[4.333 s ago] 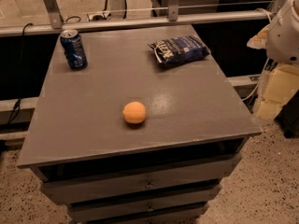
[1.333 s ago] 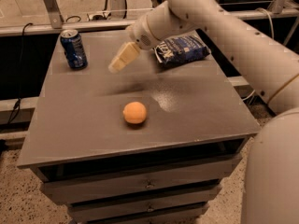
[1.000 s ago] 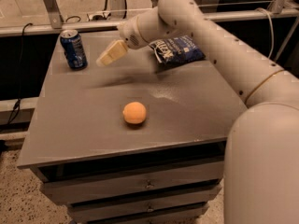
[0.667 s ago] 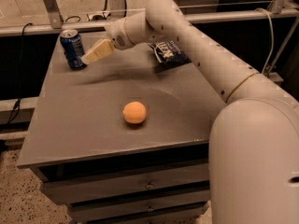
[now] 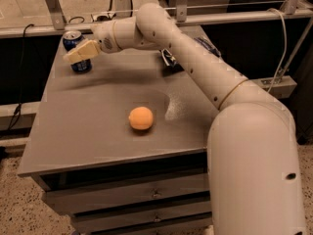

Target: Move pepsi can near orange

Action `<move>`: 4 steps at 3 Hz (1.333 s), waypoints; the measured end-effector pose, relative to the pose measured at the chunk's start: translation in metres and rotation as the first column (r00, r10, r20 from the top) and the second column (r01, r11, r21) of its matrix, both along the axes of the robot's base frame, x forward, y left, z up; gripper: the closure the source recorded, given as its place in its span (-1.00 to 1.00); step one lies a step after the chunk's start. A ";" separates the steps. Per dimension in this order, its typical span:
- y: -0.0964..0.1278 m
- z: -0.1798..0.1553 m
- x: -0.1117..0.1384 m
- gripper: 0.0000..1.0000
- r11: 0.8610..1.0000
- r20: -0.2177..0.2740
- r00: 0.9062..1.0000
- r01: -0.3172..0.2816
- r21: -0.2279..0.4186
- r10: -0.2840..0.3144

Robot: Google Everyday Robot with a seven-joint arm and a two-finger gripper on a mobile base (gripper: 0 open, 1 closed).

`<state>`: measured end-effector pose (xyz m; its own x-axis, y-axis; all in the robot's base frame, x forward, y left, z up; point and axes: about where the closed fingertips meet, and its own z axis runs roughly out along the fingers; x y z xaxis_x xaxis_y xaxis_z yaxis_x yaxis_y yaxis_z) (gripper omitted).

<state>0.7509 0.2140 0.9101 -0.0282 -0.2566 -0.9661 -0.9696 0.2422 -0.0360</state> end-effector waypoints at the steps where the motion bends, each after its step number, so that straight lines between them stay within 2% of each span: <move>1: 0.019 -0.002 -0.002 -0.65 0.999 -0.013 1.000 0.014 0.032 -0.013; 2: 0.033 -0.007 -0.002 -0.16 0.998 -0.038 0.999 0.032 0.063 -0.029; 3: 0.034 -0.007 -0.002 0.28 0.995 -0.052 0.997 0.056 0.085 -0.052; 4: 0.012 0.003 -0.011 0.76 0.993 -0.026 0.996 0.085 0.079 -0.083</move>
Offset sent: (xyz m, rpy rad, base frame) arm 0.0005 0.0435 -0.0117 0.0998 0.0633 -0.0613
